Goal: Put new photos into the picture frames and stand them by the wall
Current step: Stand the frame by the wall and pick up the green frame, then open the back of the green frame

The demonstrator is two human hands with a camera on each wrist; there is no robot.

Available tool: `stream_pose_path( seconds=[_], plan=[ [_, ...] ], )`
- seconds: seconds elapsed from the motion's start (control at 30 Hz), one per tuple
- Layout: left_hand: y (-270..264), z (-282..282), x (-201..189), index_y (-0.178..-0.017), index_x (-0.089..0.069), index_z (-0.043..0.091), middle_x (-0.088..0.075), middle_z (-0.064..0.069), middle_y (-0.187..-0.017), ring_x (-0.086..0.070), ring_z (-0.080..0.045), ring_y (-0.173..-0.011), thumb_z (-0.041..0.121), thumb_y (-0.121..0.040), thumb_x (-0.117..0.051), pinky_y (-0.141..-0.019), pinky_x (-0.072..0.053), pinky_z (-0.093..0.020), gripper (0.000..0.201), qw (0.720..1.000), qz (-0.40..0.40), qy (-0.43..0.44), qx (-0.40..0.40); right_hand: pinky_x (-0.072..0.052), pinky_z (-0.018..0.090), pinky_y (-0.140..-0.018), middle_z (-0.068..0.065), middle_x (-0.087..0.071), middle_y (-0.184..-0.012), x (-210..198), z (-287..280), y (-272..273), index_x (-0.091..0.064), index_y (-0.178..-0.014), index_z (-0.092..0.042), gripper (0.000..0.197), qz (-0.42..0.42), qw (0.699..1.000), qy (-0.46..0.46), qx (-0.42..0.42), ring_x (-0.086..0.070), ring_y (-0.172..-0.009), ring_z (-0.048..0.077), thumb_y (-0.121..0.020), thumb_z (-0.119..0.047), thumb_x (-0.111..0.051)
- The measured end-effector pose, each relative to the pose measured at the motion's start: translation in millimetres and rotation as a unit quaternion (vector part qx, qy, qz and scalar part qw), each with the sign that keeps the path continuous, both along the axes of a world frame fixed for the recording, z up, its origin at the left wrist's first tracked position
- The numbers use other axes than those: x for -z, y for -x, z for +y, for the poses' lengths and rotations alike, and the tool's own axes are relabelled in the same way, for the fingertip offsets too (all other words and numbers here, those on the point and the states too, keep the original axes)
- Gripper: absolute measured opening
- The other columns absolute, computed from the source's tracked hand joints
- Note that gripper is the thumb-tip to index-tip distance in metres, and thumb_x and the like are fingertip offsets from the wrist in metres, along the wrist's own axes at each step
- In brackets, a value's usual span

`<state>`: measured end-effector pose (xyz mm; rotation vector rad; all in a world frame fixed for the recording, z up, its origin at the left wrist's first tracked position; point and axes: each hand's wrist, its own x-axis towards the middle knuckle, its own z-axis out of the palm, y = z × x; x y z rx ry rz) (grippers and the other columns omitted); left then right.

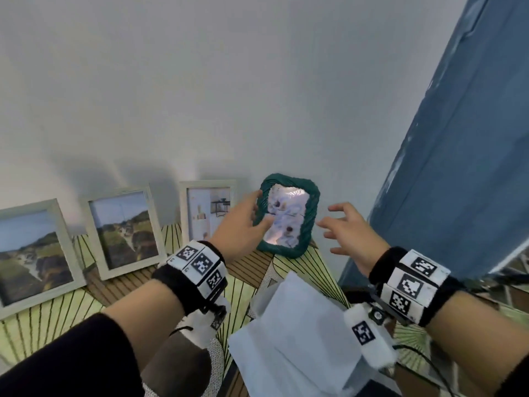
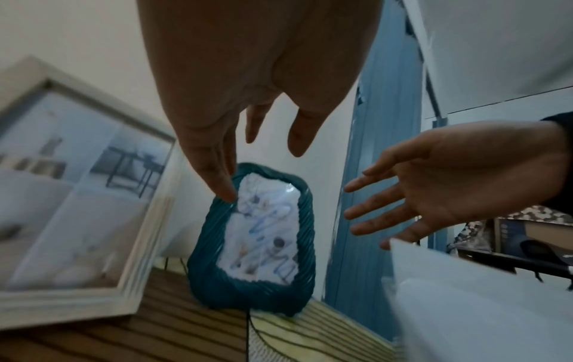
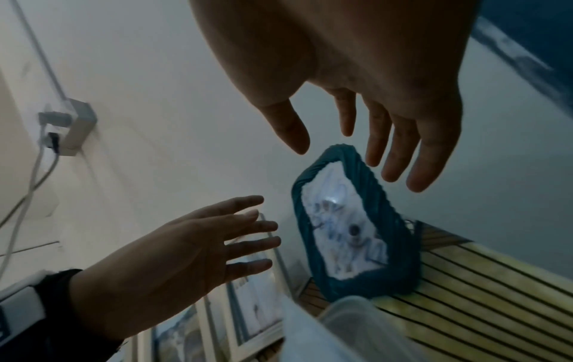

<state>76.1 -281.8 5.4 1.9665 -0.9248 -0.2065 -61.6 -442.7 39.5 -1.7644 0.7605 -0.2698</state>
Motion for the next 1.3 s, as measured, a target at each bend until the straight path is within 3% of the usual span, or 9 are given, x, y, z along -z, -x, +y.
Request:
stream_pose_path(
  seconds=[0.17, 0.37, 0.47, 0.53, 0.63, 0.73, 0.87, 1.03, 1.3],
  plan=[
    [-23, -29, 28, -0.149, -0.018, 0.029, -0.055, 0.008, -0.115, -0.062, -0.015, -0.1, 0.005, -0.091, -0.058, -0.065, -0.049, -0.008, 0.075, 0.997, 0.05, -0.062, 0.0, -0.04, 0.039, -0.101, 0.012, -0.038, -0.149, 13, -16, -14, -0.016, -0.154, -0.022, 0.067, 0.082, 0.995, -0.007, -0.063, -0.054, -0.108, 0.017, -0.098, -0.023, -0.052],
    [-36, -41, 37, -0.155, -0.006, 0.024, -0.053, -0.008, -0.137, -0.058, -0.03, -0.116, 0.005, -0.089, -0.058, -0.099, -0.051, -0.045, 0.086, 0.985, 0.127, -0.118, -0.022, -0.044, 0.003, -0.046, -0.011, -0.058, -0.098, 18, -19, -35, -0.044, -0.129, -0.023, 0.033, 0.079, 0.989, -0.054, -0.116, -0.055, -0.059, -0.004, -0.1, -0.007, -0.045],
    [-38, -39, 38, -0.146, -0.026, 0.029, -0.059, -0.008, -0.13, -0.058, -0.03, -0.116, 0.004, -0.085, -0.06, -0.096, -0.053, -0.048, 0.074, 0.988, 0.108, -0.112, -0.021, -0.048, 0.016, -0.063, 0.007, -0.068, -0.104, 17, -17, -39, -0.056, -0.097, -0.023, 0.019, 0.084, 0.989, -0.06, -0.109, -0.065, -0.067, 0.008, -0.1, -0.007, -0.045],
    [-37, -34, 37, -0.143, -0.033, 0.031, -0.059, -0.004, -0.129, -0.056, -0.028, -0.118, 0.0, -0.085, -0.058, -0.094, -0.055, -0.048, 0.07, 0.988, 0.113, -0.101, -0.016, -0.054, 0.033, -0.085, 0.017, -0.067, -0.106, 15, -15, -38, -0.059, -0.105, -0.018, 0.018, 0.086, 0.987, -0.072, -0.118, -0.062, -0.075, 0.019, -0.099, -0.008, -0.045],
    [-34, -23, 30, -0.144, -0.038, 0.028, -0.058, 0.009, -0.113, -0.06, -0.023, -0.113, -0.004, -0.086, -0.056, -0.091, -0.057, -0.046, 0.069, 0.991, 0.112, -0.077, -0.007, -0.029, 0.055, -0.112, 0.031, -0.055, -0.13, 7, -7, -32, -0.057, -0.115, -0.011, 0.021, 0.093, 0.986, -0.069, -0.122, -0.05, -0.083, 0.027, -0.099, -0.006, -0.044],
    [-31, -13, 19, -0.148, -0.034, 0.024, -0.054, 0.022, -0.099, -0.065, -0.013, -0.1, -0.006, -0.088, -0.056, -0.074, -0.06, -0.028, 0.071, 0.991, 0.126, -0.036, -0.009, -0.06, 0.028, -0.075, 0.015, -0.069, -0.099, -1, -4, -29, -0.058, -0.099, -0.016, 0.024, 0.044, 0.99, -0.069, -0.113, -0.067, -0.057, 0.013, -0.099, 0.001, -0.042],
    [-23, 1, -14, -0.151, -0.031, 0.028, -0.058, 0.017, -0.106, -0.065, -0.008, -0.095, -0.008, -0.089, -0.055, -0.07, -0.061, -0.027, 0.076, 0.991, 0.131, 0.014, -0.017, -0.048, 0.015, -0.042, 0.003, -0.065, -0.09, -25, 3, -29, -0.052, -0.1, -0.02, 0.018, 0.024, 0.995, -0.032, -0.094, -0.067, -0.058, 0.007, -0.099, -0.003, -0.047],
    [-5, 29, -59, -0.154, -0.023, 0.031, -0.053, 0.006, -0.128, -0.056, -0.017, -0.117, -0.001, -0.092, -0.057, -0.072, -0.054, -0.014, 0.078, 0.995, 0.083, 0.037, -0.031, -0.048, 0.044, -0.093, 0.008, -0.058, -0.126, -65, 25, -17, -0.042, -0.127, -0.024, 0.032, 0.011, 0.994, 0.027, -0.108, -0.058, -0.108, 0.026, -0.097, -0.018, -0.052],
    [56, 126, -79, -0.144, -0.044, 0.04, -0.069, 0.019, -0.1, -0.068, -0.002, -0.088, 0.021, -0.094, -0.065, -0.073, -0.052, -0.012, 0.058, 0.99, 0.056, 0.103, -0.074, -0.054, 0.046, -0.09, -0.004, -0.068, -0.105, -62, 85, 25, -0.051, -0.116, -0.036, 0.024, -0.132, 0.977, 0.115, -0.122, -0.066, -0.1, 0.021, -0.094, -0.025, -0.053]
  ],
)
